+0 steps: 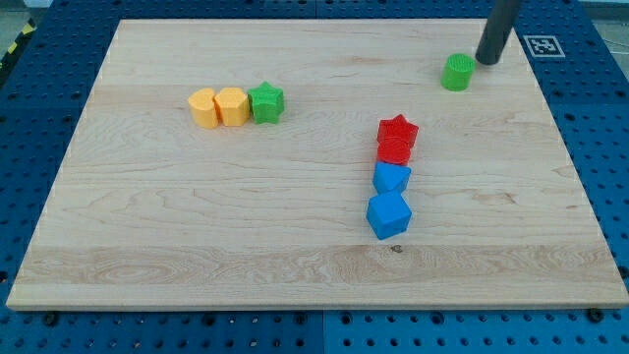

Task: Move the green circle towards the green star

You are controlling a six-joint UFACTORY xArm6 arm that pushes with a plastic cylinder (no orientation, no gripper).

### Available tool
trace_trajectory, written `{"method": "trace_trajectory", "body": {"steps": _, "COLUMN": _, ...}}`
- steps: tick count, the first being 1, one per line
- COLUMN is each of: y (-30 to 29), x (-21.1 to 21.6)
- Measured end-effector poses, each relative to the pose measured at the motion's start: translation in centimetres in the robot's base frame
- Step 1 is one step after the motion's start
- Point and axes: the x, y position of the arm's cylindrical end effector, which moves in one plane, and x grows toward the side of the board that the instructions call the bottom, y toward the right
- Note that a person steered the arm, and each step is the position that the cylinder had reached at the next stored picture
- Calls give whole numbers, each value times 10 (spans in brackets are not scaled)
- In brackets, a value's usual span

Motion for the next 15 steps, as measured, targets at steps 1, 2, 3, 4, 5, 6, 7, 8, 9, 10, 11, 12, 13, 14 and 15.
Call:
{"method": "trace_trajectory", "body": {"steps": 1, "y": -1, "x": 12}}
{"method": "trace_trajectory", "body": {"steps": 2, "y": -22, "x": 12}}
{"method": "trace_trajectory", "body": {"steps": 3, "y": -49, "x": 12}}
{"method": "trace_trajectory", "body": {"steps": 4, "y": -65, "x": 12}}
{"method": "trace_trajectory", "body": {"steps": 5, "y": -78, "x": 12}}
{"method": "trace_trajectory", "body": {"steps": 6, "y": -58, "x": 12}}
{"method": "trace_trajectory", "body": {"steps": 7, "y": -52, "x": 13}}
{"method": "trace_trajectory", "body": {"steps": 8, "y": -71, "x": 22}}
{"method": "trace_trajectory", "body": {"steps": 9, "y": -101, "x": 23}}
{"method": "trace_trajectory", "body": {"steps": 10, "y": -116, "x": 23}}
{"method": "trace_trajectory", "body": {"steps": 11, "y": -133, "x": 23}}
{"method": "trace_trajectory", "body": {"steps": 12, "y": -154, "x": 24}}
{"method": "trace_trajectory", "body": {"steps": 13, "y": -175, "x": 25}}
{"method": "trace_trajectory", "body": {"steps": 14, "y": -198, "x": 28}}
{"method": "trace_trajectory", "body": {"steps": 15, "y": -209, "x": 28}}
